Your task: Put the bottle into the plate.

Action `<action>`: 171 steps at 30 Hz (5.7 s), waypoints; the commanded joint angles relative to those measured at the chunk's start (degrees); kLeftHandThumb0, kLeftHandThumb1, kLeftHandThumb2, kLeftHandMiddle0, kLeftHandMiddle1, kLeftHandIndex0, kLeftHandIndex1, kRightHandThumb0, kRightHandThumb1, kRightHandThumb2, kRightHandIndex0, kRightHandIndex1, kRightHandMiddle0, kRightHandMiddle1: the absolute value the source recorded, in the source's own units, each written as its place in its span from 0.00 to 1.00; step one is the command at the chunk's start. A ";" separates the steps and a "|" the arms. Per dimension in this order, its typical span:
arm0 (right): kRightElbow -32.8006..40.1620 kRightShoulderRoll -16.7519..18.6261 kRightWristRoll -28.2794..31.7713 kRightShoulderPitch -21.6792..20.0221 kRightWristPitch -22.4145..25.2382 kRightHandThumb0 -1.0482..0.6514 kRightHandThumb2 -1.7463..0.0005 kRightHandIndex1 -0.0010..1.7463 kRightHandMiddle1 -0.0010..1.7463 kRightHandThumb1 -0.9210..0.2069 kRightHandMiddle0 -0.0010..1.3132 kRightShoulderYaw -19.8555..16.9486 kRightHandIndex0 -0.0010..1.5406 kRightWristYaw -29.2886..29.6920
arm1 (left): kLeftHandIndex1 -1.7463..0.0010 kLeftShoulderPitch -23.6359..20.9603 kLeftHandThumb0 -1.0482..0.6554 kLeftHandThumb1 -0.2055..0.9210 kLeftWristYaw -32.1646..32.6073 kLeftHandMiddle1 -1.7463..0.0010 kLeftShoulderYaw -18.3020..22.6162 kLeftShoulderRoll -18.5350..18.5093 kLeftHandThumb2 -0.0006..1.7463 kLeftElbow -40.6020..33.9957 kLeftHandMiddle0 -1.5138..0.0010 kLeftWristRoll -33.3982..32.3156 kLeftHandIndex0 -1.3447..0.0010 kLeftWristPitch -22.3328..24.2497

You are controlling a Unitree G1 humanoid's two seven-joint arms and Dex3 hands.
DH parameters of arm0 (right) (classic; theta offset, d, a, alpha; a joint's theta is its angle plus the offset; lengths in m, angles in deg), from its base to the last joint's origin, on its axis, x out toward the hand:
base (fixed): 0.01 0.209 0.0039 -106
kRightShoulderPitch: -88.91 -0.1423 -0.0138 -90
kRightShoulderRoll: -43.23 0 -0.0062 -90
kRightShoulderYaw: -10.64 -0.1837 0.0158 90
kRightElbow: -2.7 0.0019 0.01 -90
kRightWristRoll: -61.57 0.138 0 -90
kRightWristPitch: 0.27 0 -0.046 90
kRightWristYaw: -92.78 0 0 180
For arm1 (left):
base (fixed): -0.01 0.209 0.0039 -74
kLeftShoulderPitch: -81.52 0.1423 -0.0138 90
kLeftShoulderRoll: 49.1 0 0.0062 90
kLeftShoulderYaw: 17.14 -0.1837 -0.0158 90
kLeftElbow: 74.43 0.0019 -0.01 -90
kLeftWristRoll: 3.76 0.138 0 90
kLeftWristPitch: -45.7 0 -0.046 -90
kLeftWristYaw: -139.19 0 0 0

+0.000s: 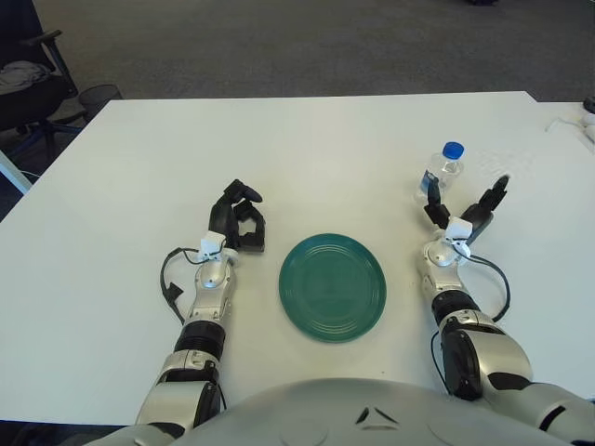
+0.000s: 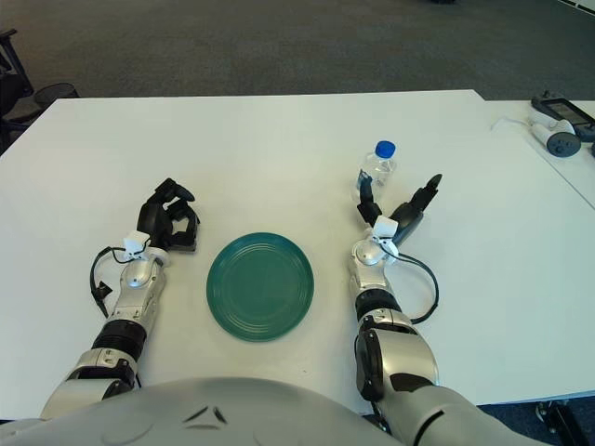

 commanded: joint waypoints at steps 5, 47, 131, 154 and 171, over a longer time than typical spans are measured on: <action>-0.60 5.58 -3.18 13.02 0.80 0.09 0.76 0.00 0.06 0.19 0.00 4.01 0.02 0.47 | 0.00 3.78 0.61 0.11 0.41 0.04 0.37 -0.39 1.00 2.51 0.40 0.59 0.48 1.54; -9.56 -2.11 4.21 4.29 6.03 0.10 0.73 0.08 0.11 0.24 0.00 -0.87 0.02 -10.11 | 0.00 3.80 0.61 0.11 1.40 0.04 0.87 0.00 1.00 3.02 0.39 1.27 0.48 1.51; -15.48 -1.18 -2.44 -4.08 10.85 0.05 0.88 0.09 0.27 0.00 0.00 4.68 0.06 -5.24 | 0.00 3.50 0.61 0.14 -0.41 0.05 2.01 -0.73 0.97 4.19 0.41 -0.42 0.51 0.62; -17.40 -3.91 -1.68 -8.05 14.71 0.04 0.87 0.13 0.28 0.00 0.00 3.73 0.06 -8.87 | 0.00 3.24 0.61 0.14 0.21 0.04 2.17 -0.90 0.98 4.66 0.41 -0.06 0.50 -0.23; -17.94 -4.23 0.45 -10.76 16.99 0.07 0.89 0.13 0.26 0.00 0.00 0.48 0.05 -12.29 | 0.00 3.29 0.61 0.14 -0.27 0.05 3.00 -0.89 0.97 5.75 0.40 -1.14 0.50 -1.90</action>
